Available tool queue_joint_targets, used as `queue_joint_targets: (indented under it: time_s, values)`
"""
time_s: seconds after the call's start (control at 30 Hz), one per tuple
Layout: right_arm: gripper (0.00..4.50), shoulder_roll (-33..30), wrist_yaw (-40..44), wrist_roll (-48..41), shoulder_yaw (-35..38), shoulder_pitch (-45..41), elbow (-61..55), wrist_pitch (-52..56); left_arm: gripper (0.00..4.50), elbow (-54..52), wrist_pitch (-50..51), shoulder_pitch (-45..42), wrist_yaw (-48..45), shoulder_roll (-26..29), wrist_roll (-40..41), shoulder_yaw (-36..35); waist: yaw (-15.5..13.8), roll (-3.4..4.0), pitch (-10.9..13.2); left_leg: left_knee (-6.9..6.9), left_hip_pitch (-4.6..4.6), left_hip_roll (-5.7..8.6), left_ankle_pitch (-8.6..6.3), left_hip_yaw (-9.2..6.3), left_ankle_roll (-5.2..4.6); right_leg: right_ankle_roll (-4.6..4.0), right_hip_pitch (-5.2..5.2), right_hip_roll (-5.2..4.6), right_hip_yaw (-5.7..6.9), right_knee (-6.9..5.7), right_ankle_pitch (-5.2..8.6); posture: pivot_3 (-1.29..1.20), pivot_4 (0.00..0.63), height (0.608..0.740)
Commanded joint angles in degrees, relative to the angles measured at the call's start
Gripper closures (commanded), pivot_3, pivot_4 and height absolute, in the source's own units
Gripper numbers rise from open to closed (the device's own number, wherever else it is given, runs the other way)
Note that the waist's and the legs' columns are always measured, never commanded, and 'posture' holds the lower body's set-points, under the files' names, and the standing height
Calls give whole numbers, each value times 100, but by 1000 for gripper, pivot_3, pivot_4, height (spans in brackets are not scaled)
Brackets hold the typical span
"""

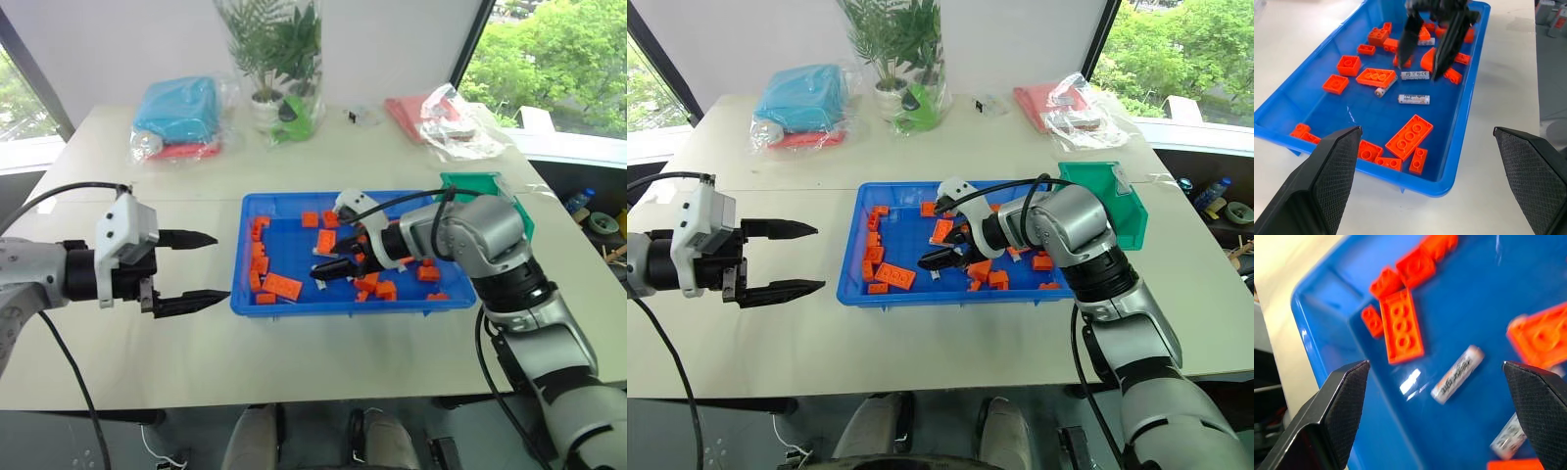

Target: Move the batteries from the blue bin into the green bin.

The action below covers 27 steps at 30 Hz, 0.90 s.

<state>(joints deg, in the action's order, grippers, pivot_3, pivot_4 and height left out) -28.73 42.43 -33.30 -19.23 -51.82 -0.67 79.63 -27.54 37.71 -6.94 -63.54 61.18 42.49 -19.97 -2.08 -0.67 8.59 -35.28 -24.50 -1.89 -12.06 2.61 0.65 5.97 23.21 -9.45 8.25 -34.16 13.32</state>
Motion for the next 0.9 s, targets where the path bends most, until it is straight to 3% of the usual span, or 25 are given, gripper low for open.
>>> queue_joint_targets:
  time_s: [0.03, 0.3, 0.6, 0.7, 0.9]
  values:
    - [59, 81, 76, 9, -6, -189, 110, 64, 0, -128, -112, 3, 49, -11, 9, -219, 6, -1, 0, 1, 0, 0, 1, 1, -1, 11, 1, 1, 0, -1, -6, 0, 150, 673]
    - [59, 528, 110, 378, -281, -384, 908, -337, 0, -240, -119, 120, 75, -73, 75, -256, 25, 0, 0, 1, 3, -4, 1, 3, 0, 16, 2, 4, 0, -6, -9, 0, 150, 673]
    - [59, 459, 606, 1164, -1061, -239, 1354, -1432, 0, -264, -118, 91, 140, -86, 171, -336, 26, -4, -2, 1, 5, -4, 1, 4, 1, 17, 3, 4, -1, -6, -8, 0, 150, 673]
    - [890, 478, 704, 1285, -1097, -167, 1323, -1528, 0, -270, -109, 57, 169, -79, 201, -330, 40, -4, -3, 1, 5, -4, 1, 4, 2, 16, 2, 4, -1, -7, -8, 0, 150, 673]
    - [4044, 579, 782, 1316, -977, -158, 1191, -1404, 0, -135, -145, -108, 148, -34, 184, -231, 65, -4, -2, 1, 5, -5, 2, 3, 3, 17, 2, 5, -1, -9, -9, 0, 150, 673]
